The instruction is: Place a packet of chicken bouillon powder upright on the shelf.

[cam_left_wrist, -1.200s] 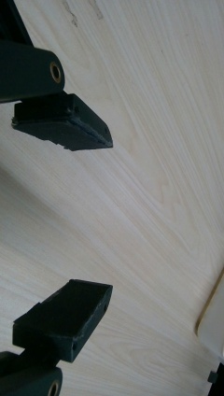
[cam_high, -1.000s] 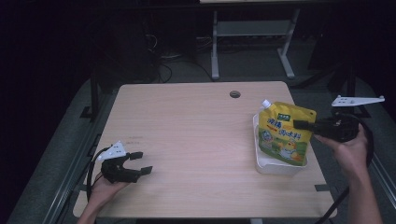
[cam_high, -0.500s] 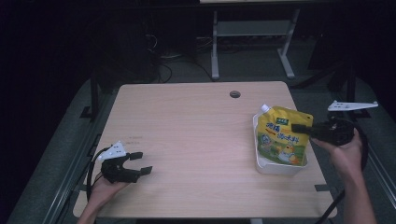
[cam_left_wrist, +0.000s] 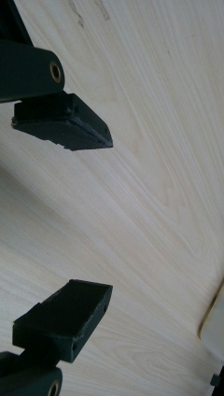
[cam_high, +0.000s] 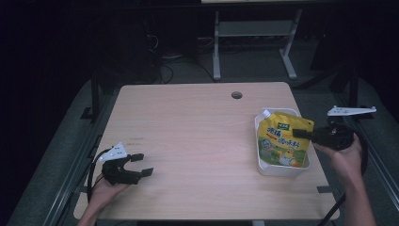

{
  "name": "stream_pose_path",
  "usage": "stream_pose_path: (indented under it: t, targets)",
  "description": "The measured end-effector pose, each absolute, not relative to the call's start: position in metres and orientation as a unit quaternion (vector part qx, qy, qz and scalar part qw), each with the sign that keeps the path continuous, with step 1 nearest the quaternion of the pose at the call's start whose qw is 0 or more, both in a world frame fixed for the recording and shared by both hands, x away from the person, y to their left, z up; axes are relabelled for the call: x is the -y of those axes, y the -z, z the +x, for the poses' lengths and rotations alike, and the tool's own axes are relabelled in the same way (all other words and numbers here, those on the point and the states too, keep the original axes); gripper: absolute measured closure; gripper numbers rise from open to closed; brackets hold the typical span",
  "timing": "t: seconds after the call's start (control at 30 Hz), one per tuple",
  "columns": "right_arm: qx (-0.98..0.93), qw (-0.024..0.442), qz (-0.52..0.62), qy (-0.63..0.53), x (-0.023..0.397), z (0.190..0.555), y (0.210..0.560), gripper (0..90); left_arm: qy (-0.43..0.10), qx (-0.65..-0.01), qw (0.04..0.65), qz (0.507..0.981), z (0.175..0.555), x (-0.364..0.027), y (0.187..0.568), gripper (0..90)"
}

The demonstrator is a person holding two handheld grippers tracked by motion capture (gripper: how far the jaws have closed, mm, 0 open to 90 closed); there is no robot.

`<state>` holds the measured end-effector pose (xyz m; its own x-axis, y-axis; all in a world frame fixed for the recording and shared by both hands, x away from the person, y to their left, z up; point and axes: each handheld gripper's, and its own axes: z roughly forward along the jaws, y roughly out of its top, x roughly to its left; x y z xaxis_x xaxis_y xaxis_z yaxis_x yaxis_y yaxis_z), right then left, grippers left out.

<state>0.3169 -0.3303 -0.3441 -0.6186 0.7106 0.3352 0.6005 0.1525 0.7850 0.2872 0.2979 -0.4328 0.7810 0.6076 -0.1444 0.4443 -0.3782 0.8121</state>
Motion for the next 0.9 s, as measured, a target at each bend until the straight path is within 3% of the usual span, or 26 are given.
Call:
stream_pose_path:
  t: [0.5, 0.9]
  targets:
    - [-0.75, 0.055, 0.444, -0.487, 0.342, 0.31, 0.351, 85.0, -0.089, -0.319, 0.458, 0.825, 0.287, -0.297, 0.433, 24.1]
    - [-0.751, 0.067, 0.44, -0.488, 0.339, 0.311, 0.334, 72.6, -0.089, -0.319, 0.457, 0.826, 0.287, -0.297, 0.432, 24.1]
